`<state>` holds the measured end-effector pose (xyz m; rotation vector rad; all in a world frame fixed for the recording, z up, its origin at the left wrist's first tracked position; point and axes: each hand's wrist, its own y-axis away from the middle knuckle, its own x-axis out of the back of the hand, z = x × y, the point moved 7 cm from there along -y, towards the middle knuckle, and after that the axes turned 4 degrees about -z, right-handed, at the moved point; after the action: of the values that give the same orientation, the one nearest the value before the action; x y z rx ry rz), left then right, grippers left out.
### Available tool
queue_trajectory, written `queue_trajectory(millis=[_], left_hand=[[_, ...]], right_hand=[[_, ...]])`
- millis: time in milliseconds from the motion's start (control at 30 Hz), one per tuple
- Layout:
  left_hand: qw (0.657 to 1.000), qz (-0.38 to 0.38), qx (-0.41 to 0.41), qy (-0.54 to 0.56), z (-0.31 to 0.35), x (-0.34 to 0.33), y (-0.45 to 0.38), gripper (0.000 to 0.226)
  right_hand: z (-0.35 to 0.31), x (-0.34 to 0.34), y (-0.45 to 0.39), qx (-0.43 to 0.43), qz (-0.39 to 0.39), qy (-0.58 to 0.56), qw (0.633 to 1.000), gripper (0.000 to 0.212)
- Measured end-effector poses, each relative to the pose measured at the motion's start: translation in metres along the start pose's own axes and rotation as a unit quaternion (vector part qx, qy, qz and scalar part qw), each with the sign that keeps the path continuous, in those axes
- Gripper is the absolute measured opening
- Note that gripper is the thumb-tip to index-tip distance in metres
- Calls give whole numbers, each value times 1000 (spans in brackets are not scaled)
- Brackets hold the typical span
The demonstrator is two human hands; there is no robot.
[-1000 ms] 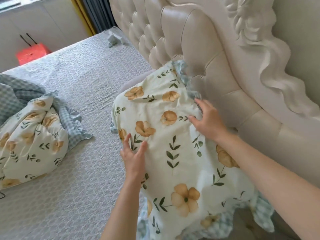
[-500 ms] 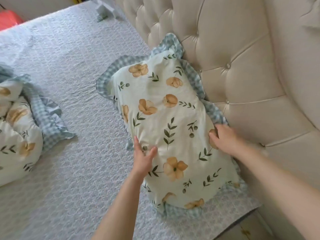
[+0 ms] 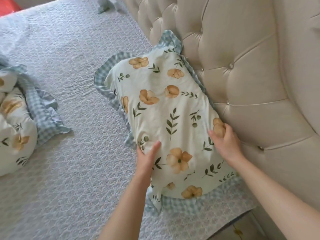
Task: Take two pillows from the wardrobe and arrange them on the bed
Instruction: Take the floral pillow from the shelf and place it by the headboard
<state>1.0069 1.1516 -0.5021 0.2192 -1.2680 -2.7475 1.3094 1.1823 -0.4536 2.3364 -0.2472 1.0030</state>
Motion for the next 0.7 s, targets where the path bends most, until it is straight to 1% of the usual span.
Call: queue_trajectory(millis=[67, 133, 167, 233, 333, 433, 500, 600, 700], left_hand=[[1000, -3, -17, 1, 8, -10, -3, 117], [1000, 2, -13, -12, 10, -20, -7, 115], [1000, 8, -9, -26, 8, -23, -9, 112], [998, 18, -17, -55, 3, -27, -13, 104], [996, 30, -20, -81, -4, -30, -16, 100], [997, 37, -11, -62, -8, -30, -18, 100], [997, 40, -19, -60, -9, -30, -15, 98], [996, 32, -28, -80, -9, -29, -7, 94], [994, 22, -27, -107, -8, -30, 5, 89]], right_hand=[[-9, 13, -5, 53, 59, 1, 997, 83], [-17, 22, -9, 101, 93, 1, 991, 76], [-18, 22, -10, 117, 96, 13, 988, 72], [-13, 14, -10, 139, 76, 55, 986, 67], [1, 2, -7, 130, 41, 104, 985, 67], [1, 3, -7, 109, 36, 72, 991, 69], [-2, 4, -5, 103, 25, 62, 992, 71], [0, 5, 10, 105, 22, 86, 991, 73], [6, 5, 28, 93, 24, 75, 993, 76]])
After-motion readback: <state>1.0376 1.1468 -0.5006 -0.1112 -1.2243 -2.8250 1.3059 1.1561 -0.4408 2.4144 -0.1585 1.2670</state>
